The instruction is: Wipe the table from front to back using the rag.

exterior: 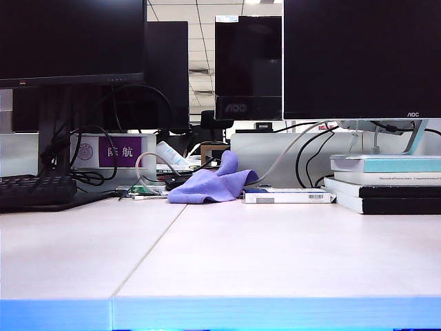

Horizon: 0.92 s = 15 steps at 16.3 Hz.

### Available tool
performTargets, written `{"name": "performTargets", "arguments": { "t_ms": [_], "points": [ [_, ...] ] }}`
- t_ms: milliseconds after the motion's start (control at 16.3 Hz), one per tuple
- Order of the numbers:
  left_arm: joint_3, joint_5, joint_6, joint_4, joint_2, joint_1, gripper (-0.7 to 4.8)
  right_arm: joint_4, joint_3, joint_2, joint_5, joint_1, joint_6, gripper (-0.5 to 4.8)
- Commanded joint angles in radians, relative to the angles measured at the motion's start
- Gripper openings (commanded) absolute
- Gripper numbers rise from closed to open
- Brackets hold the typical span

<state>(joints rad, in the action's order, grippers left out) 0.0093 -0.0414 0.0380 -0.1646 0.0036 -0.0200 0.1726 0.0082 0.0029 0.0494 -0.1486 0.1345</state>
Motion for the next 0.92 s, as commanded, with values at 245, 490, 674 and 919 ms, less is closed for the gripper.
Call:
{"name": "performTargets", "arguments": {
  "t_ms": [245, 490, 674, 919],
  "points": [
    [-0.002, 0.004, -0.003, -0.014, -0.002, 0.0, -0.06, -0.102, 0.003, -0.001, 0.0, -0.001, 0.0, -0.01],
    [0.004, 0.026, 0.025, 0.045, -0.002, 0.0, -0.06, -0.086, 0.082, -0.001, 0.012, -0.001, -0.001, -0.01],
    [0.06, 0.069, 0.038, 0.042, -0.002, 0.001, -0.05, -0.07, 0.146, -0.001, 0.047, -0.001, -0.004, -0.01],
    [0.135, 0.084, 0.052, 0.06, 0.061, 0.002, -0.06, -0.033, 0.241, -0.001, 0.047, -0.001, -0.005, -0.01]
  ]
}}
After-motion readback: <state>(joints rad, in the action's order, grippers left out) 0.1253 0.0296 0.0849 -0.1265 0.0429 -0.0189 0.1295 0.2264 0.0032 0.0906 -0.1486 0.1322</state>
